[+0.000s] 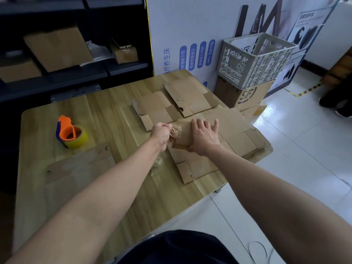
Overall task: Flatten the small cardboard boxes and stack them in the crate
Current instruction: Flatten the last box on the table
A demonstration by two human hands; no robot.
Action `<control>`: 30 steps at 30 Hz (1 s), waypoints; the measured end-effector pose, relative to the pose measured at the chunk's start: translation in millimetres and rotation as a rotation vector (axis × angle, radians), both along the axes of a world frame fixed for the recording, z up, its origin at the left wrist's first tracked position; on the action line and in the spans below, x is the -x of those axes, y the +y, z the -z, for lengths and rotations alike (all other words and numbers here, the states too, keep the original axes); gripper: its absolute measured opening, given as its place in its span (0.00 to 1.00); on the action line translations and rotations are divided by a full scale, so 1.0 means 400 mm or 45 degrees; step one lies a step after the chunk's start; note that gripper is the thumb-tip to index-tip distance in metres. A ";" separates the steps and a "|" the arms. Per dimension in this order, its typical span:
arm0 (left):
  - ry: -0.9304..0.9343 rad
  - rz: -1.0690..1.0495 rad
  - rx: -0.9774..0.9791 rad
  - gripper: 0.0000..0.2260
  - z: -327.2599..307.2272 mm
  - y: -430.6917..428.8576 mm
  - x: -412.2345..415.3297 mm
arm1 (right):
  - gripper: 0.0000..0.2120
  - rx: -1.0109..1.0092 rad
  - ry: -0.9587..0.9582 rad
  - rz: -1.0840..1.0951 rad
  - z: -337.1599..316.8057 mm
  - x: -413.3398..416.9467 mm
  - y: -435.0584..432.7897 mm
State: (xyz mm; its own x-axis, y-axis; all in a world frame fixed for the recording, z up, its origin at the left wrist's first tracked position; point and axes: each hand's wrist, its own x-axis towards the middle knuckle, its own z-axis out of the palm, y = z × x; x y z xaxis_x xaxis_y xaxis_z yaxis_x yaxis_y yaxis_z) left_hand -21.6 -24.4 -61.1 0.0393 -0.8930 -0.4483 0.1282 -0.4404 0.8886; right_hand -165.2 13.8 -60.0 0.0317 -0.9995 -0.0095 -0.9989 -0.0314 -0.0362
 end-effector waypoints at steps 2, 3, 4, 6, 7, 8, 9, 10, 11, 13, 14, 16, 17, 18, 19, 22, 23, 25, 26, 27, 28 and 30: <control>0.017 -0.127 -0.017 0.09 0.000 -0.005 -0.009 | 0.50 0.049 -0.040 -0.027 -0.004 0.003 -0.008; 0.001 -0.194 -0.017 0.09 0.006 -0.009 -0.014 | 0.49 0.052 -0.073 -0.038 -0.006 0.003 -0.012; -0.043 -0.247 -0.013 0.09 0.009 -0.011 -0.018 | 0.48 0.058 -0.092 -0.047 -0.008 0.001 -0.017; -0.163 -0.320 -0.010 0.07 0.011 -0.009 -0.020 | 0.46 0.055 -0.114 -0.063 -0.011 -0.013 -0.024; -0.210 -0.352 -0.008 0.05 0.013 -0.009 -0.019 | 0.46 0.045 -0.130 -0.076 -0.012 -0.020 -0.026; -0.241 -0.370 -0.006 0.05 0.012 -0.008 -0.021 | 0.45 0.040 -0.147 -0.093 -0.010 -0.023 -0.027; -0.269 -0.380 -0.013 0.07 0.014 -0.011 -0.029 | 0.45 0.034 -0.169 -0.110 -0.008 -0.021 -0.026; -0.254 -0.401 -0.043 0.09 0.014 -0.014 -0.045 | 0.45 0.019 -0.211 -0.114 -0.008 -0.013 -0.023; -0.226 -0.433 -0.090 0.12 0.014 -0.018 -0.069 | 0.45 -0.002 -0.270 -0.104 -0.009 0.004 -0.020; -0.269 -0.505 -0.159 0.13 0.030 -0.025 -0.135 | 0.45 -0.036 -0.337 -0.080 -0.012 0.052 -0.013; -0.307 -0.529 -0.166 0.12 0.038 -0.026 -0.165 | 0.45 -0.043 -0.320 -0.060 -0.013 0.076 -0.011; -0.348 -0.546 -0.138 0.06 0.053 -0.021 -0.208 | 0.45 -0.037 -0.247 0.033 -0.014 0.111 -0.008; -0.368 -0.545 -0.118 0.05 0.056 -0.018 -0.217 | 0.45 -0.023 -0.225 0.075 -0.013 0.117 -0.010; -0.401 -0.538 -0.085 0.07 0.060 -0.015 -0.222 | 0.45 -0.014 -0.218 0.104 -0.011 0.115 -0.012; -0.442 -0.519 -0.039 0.09 0.063 -0.010 -0.225 | 0.45 -0.014 -0.212 0.116 -0.011 0.108 -0.015; -0.747 -0.318 0.228 0.07 0.077 0.004 -0.230 | 0.44 -0.015 -0.197 0.114 -0.009 0.090 -0.023; -0.873 -0.191 0.321 0.06 0.080 0.010 -0.230 | 0.44 -0.020 -0.200 0.119 -0.009 0.084 -0.024; -1.101 0.120 0.421 0.04 0.096 0.021 -0.226 | 0.43 -0.036 -0.212 0.127 -0.007 0.074 -0.025; -1.197 0.283 0.426 0.04 0.110 0.028 -0.222 | 0.42 -0.037 -0.216 0.127 -0.005 0.071 -0.025; -1.274 0.444 0.409 0.04 0.127 0.039 -0.217 | 0.42 -0.039 -0.218 0.125 -0.004 0.068 -0.025; -1.329 0.588 0.373 0.04 0.148 0.054 -0.212 | 0.42 -0.044 -0.222 0.123 -0.003 0.066 -0.024; -1.380 0.785 0.277 0.07 0.189 0.085 -0.203 | 0.42 -0.048 -0.240 0.116 0.000 0.064 -0.023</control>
